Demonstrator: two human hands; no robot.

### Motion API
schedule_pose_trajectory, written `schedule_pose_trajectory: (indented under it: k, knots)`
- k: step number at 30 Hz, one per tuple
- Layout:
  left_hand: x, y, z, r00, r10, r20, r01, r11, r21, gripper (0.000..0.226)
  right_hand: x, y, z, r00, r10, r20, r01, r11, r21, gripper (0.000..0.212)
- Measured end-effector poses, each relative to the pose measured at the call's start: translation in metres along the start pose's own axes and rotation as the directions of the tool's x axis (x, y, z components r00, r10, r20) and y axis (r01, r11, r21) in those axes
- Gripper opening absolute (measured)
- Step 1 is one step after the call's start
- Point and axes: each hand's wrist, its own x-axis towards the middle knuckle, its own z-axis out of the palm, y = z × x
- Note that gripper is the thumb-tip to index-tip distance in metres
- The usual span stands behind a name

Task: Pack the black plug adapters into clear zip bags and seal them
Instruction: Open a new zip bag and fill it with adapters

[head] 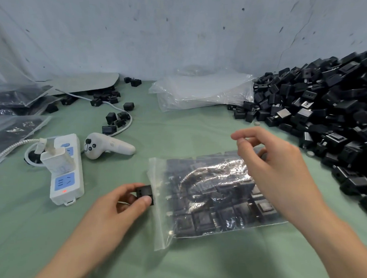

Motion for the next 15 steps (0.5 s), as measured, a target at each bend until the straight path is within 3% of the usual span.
schedule_pose_trajectory:
  k: [6,15]
  knots:
    - [-0.001,0.005,0.018,0.981,0.045,0.187,-0.003,0.976,-0.218,0.032,0.001,0.010,-0.001,1.000,0.020,0.020,-0.019,0.996,-0.089,0.017]
    - [0.006,0.002,0.021,0.987,-0.025,0.157,0.078,0.937,-0.339,0.028,0.002,0.020,-0.002,1.000,0.027,0.007,-0.027,0.994,-0.105,0.016]
